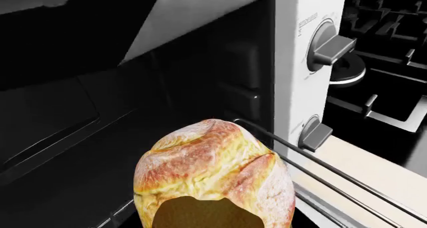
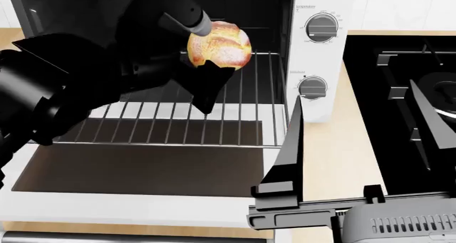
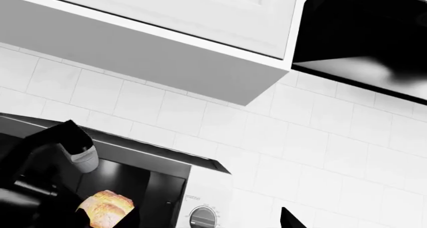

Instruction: Pick the scone from the rack and place it on the plate on the counter.

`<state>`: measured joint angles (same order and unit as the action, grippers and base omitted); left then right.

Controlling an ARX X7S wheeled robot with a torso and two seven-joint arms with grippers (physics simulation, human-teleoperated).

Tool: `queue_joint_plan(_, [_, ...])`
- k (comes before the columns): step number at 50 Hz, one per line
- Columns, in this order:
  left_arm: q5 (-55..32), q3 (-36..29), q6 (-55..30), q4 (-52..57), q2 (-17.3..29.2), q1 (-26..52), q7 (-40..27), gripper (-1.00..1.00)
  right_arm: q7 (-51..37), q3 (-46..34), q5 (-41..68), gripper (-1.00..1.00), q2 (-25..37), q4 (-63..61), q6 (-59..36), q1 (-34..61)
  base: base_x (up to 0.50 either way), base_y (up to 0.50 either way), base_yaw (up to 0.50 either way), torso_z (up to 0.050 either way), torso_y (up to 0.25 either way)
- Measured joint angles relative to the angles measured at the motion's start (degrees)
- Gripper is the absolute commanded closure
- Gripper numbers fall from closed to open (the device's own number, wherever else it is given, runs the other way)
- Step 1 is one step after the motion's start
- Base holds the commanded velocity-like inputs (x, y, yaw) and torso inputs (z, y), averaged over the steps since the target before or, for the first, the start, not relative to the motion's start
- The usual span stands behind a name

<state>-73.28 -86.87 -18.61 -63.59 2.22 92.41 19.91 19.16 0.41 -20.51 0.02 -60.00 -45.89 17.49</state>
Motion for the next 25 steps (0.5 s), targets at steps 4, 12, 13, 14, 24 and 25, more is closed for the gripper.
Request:
queue_joint_plan(4, [-0.5,0.2,0.3,10.4,4.8,0.3,-5.3,1.0,0.1,0.2,0.2,-1.0,0.0,0.0,0.0,-0.1,0.0,0.0,0.0,0.0,0.0])
queue_joint_plan(12, [-3.0,1.1,-1.3,39.5,19.4,1.2,-21.4,1.0,0.0,1.5,1.5,-1.0,0.0,0.0,0.5,-0.7,0.0,0.0,0.0,0.0,0.0])
queue_joint_plan(13, [-3.5,1.2,-1.7,42.9,21.2,1.4,-23.4,1.0,0.0,1.7,1.6,-1.0,0.0,0.0,0.6,-0.8,0.0,0.0,0.0,0.0,0.0])
queue_joint_plan(14, [-3.9,1.4,-1.9,46.2,22.9,1.6,-25.4,1.0,0.0,1.8,1.8,-1.0,0.0,0.0,0.7,-0.9,0.0,0.0,0.0,0.0,0.0])
queue_joint_plan(24, [-9.2,3.5,-4.3,73.6,40.2,3.2,-42.7,1.0,-0.1,3.4,3.4,-1.0,0.0,0.0,1.6,-1.5,0.0,0.0,0.0,0.0,0.0])
queue_joint_plan(25, [-9.8,3.7,-4.5,75.8,41.8,3.4,-44.2,1.0,-0.1,3.5,3.5,-1.0,0.0,0.0,1.7,-1.5,0.0,0.0,0.0,0.0,0.0])
